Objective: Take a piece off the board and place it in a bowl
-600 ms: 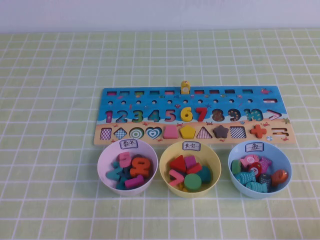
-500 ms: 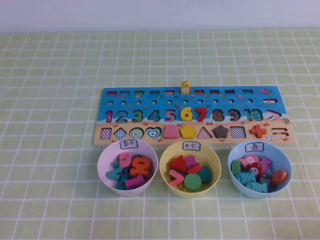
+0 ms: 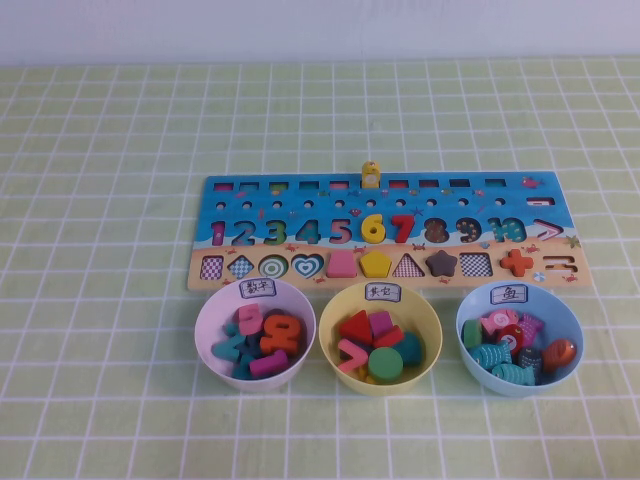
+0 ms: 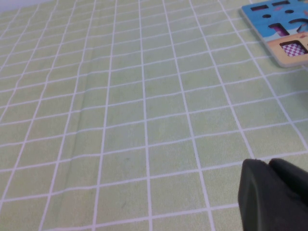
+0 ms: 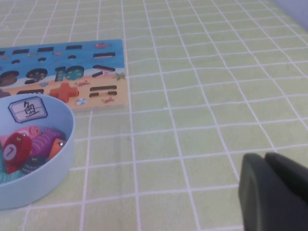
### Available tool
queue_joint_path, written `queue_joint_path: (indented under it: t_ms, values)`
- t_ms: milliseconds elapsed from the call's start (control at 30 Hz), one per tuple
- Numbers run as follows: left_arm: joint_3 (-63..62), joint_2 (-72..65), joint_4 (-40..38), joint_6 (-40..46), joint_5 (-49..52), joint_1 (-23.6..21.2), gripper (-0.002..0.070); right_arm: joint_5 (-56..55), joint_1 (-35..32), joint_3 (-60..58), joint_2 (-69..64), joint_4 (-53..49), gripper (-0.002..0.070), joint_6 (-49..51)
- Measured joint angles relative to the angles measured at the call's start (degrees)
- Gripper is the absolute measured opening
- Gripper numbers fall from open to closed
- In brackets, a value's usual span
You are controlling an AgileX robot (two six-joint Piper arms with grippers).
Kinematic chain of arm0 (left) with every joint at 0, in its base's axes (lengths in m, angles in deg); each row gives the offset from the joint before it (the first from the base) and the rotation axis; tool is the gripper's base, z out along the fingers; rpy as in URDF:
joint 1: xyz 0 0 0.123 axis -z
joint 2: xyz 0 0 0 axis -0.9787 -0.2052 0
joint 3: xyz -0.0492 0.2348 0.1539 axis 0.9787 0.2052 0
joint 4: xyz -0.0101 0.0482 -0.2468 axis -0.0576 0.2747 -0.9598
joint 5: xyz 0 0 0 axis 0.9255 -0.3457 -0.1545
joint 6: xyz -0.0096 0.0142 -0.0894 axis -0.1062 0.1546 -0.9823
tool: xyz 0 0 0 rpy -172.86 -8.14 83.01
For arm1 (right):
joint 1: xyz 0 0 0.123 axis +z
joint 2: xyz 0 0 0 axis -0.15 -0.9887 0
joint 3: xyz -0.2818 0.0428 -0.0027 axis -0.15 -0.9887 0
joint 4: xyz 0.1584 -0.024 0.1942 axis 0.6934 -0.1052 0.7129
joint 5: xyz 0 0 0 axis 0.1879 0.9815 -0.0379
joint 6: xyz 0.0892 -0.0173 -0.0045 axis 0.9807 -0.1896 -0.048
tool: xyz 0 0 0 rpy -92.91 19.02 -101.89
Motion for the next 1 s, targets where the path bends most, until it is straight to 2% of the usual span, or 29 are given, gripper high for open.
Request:
queue_joint_path:
  t_ms: [300, 400, 500, 667, 767, 833, 1000]
  values:
    - [0.0, 0.0, 0.0, 0.0, 0.0, 0.0, -0.0005, -3.7, 0.0, 0.0, 0.0, 0.2, -0.0018, 0.3]
    - [0.0, 0.0, 0.0, 0.0, 0.0, 0.0, -0.0005, -3.9, 0.0, 0.0, 0.0, 3.8, -0.0018, 1.0]
    - [0.0, 0.0, 0.0, 0.0, 0.0, 0.0, -0.0005, -4.1, 0.0, 0.0, 0.0, 14.6, -0.0018, 1.4]
    - [0.0, 0.0, 0.0, 0.0, 0.0, 0.0, -0.0005, -4.1, 0.0, 0.0, 0.0, 43.7, -0.0018, 1.5]
    - [0.0, 0.0, 0.0, 0.0, 0.0, 0.0, -0.0005, -5.5, 0.0, 0.0, 0.0, 57.1, -0.0018, 1.5]
    - [0.0, 0.0, 0.0, 0.0, 0.0, 0.0, -0.0005, -7.3, 0.0, 0.0, 0.0, 60.8, -0.0018, 1.5]
    - [0.0, 0.0, 0.0, 0.0, 0.0, 0.0, -0.0004, -13.0, 0.0, 0.0, 0.0, 63.0, -0.0018, -2.8]
